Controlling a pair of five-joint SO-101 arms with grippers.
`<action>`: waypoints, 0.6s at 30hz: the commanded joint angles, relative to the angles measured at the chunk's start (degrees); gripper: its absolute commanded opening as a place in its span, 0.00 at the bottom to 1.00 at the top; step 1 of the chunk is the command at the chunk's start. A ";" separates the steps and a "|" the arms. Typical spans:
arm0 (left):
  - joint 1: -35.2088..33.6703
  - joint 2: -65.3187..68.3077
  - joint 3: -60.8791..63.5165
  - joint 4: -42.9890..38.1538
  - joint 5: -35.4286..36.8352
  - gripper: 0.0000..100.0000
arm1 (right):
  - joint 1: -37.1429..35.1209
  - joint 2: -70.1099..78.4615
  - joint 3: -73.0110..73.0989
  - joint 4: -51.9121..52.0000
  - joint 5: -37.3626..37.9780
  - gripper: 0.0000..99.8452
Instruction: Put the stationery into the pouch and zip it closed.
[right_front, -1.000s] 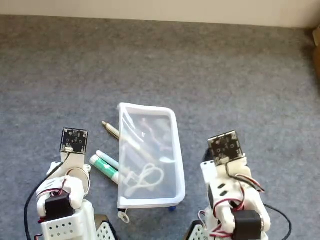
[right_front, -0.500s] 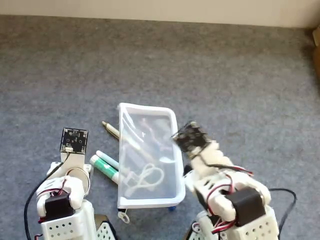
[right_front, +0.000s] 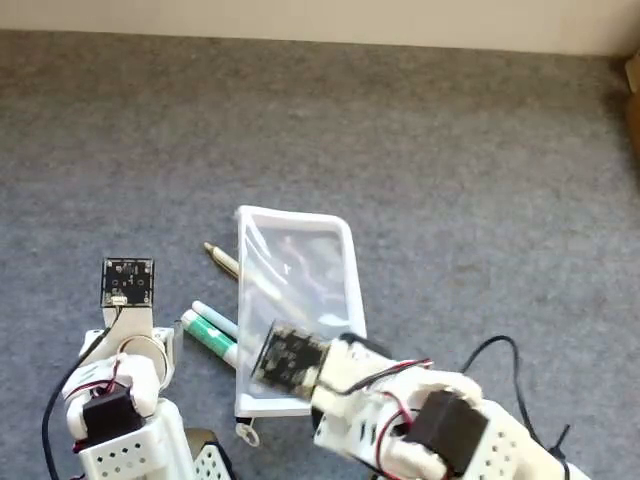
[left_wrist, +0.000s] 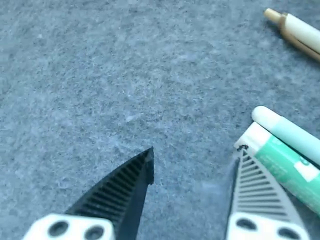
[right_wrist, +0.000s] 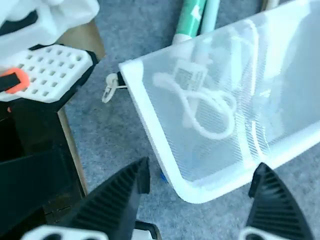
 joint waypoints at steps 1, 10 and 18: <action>-0.57 -0.40 -1.27 -1.41 0.70 0.25 | -2.86 4.88 -0.04 -3.38 -0.26 0.31; -0.57 -0.40 -1.27 -1.32 0.70 0.25 | -2.24 20.53 4.18 -16.13 -0.26 0.31; -0.57 -0.40 -1.27 -1.23 0.70 0.25 | 7.78 21.23 9.71 -26.59 8.70 0.31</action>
